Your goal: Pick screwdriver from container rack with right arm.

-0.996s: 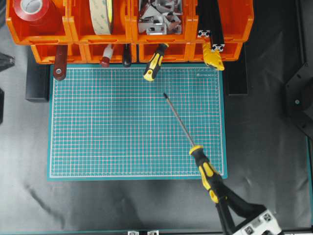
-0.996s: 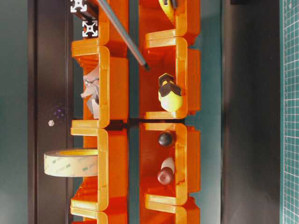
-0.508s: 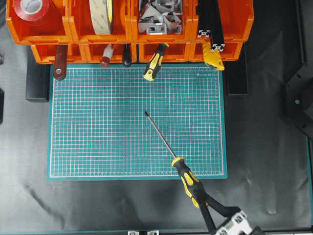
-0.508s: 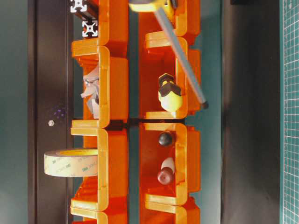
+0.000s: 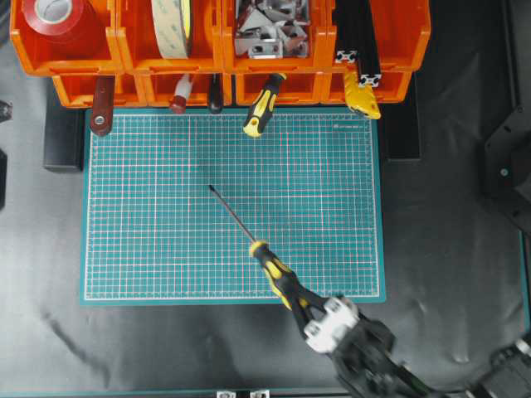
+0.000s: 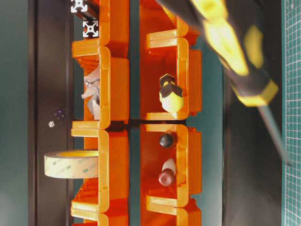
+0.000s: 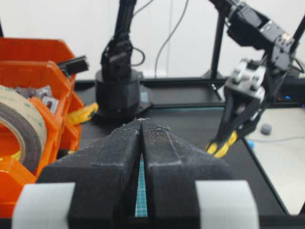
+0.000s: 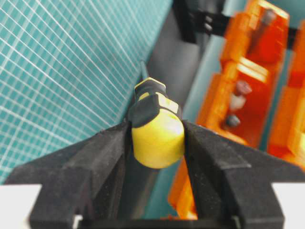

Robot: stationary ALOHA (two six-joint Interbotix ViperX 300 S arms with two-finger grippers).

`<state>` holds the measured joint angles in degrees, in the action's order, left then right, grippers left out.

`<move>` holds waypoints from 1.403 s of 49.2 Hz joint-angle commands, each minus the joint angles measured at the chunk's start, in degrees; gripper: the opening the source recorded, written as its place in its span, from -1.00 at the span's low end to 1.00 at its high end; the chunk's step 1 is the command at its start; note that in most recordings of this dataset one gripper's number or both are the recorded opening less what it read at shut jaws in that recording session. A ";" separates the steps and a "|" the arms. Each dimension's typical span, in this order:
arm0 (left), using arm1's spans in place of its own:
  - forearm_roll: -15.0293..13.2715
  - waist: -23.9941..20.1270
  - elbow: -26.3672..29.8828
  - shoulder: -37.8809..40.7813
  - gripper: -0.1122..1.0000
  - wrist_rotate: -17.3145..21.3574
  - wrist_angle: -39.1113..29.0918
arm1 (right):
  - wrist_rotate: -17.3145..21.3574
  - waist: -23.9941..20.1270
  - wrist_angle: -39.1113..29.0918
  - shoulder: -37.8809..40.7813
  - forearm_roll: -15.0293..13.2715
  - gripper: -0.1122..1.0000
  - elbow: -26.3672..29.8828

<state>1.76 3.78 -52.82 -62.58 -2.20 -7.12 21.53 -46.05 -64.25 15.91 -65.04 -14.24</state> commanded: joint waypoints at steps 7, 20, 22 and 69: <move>0.18 0.18 1.58 0.44 -0.80 -0.18 -0.79 | -0.35 6.86 8.00 -3.08 -0.53 -0.15 -0.79; 0.09 0.18 1.41 0.97 -0.80 -0.18 -0.70 | -0.35 10.11 10.37 -3.25 -0.26 -0.15 -2.02; 0.18 0.18 1.32 1.14 -0.80 -0.09 -0.79 | -0.26 10.20 10.81 -3.25 -0.18 -0.15 -2.55; 0.09 0.18 -0.09 1.58 -0.79 0.09 -0.88 | 0.88 10.99 22.24 -3.43 8.53 0.39 -8.00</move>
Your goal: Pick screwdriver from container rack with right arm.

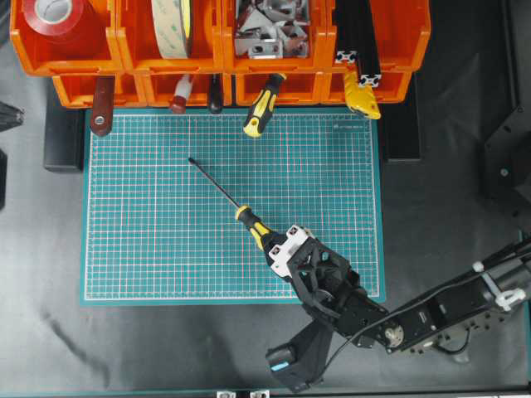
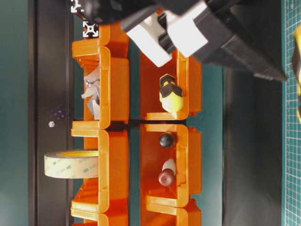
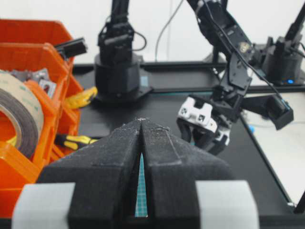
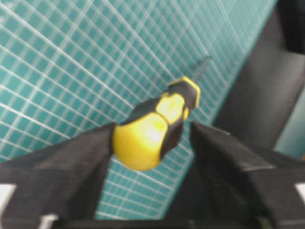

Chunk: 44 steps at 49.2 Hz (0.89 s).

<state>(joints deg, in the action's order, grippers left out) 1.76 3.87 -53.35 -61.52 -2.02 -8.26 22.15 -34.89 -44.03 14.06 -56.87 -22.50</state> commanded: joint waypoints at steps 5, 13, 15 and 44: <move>0.18 0.26 -0.18 0.53 -0.79 -0.18 0.00 | 1.49 -0.09 3.25 -1.76 0.53 0.58 0.18; 0.18 0.79 -0.79 0.44 -0.79 -0.18 -0.09 | 8.35 0.35 3.52 -2.11 0.44 0.62 1.58; 0.18 0.88 -0.97 0.44 -0.80 -0.18 -0.09 | 10.72 0.44 3.43 -2.37 0.26 0.63 2.20; 0.09 1.32 -2.29 -0.70 -0.80 -0.26 2.72 | 43.07 1.32 3.34 -21.01 -4.22 0.62 0.18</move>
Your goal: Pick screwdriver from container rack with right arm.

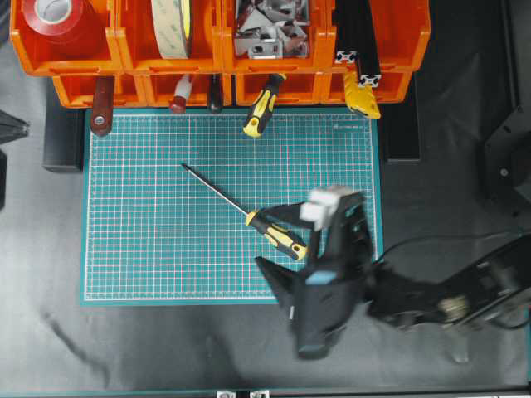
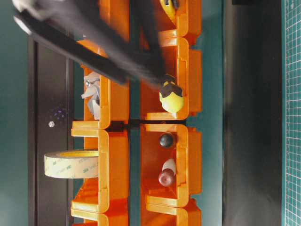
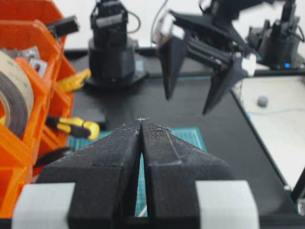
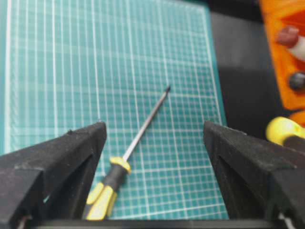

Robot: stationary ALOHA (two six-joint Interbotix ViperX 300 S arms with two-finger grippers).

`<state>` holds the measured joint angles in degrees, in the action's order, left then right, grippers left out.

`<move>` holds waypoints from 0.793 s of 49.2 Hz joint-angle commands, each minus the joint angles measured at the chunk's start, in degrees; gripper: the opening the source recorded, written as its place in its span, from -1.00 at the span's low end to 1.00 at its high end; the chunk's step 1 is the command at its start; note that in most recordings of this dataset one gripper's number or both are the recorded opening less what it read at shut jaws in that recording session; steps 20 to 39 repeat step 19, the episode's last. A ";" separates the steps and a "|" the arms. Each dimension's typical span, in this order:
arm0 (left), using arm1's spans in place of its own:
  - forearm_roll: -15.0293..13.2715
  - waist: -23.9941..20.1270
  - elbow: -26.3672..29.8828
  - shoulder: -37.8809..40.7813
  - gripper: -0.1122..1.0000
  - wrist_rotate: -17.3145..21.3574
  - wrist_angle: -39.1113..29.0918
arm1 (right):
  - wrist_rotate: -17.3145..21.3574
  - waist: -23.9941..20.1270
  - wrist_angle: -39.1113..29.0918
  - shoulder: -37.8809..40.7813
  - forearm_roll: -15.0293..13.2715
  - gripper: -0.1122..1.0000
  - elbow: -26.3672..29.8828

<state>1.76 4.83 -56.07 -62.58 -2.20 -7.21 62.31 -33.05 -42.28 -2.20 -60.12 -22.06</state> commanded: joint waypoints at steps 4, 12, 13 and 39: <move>0.18 0.44 0.35 0.53 -0.80 -0.09 1.76 | 6.77 -0.97 4.22 -7.73 -2.29 0.62 -2.46; 0.18 0.44 0.35 0.79 -0.80 -0.09 2.02 | 14.68 -0.35 11.51 -14.33 -4.13 0.62 -8.70; 0.18 0.53 0.35 0.79 -0.80 0.00 2.02 | 15.64 -0.18 11.95 -15.12 -4.22 0.62 -9.40; 0.18 0.53 0.26 1.05 -0.80 0.00 2.20 | 20.04 0.44 12.92 -20.30 -5.01 0.61 -13.89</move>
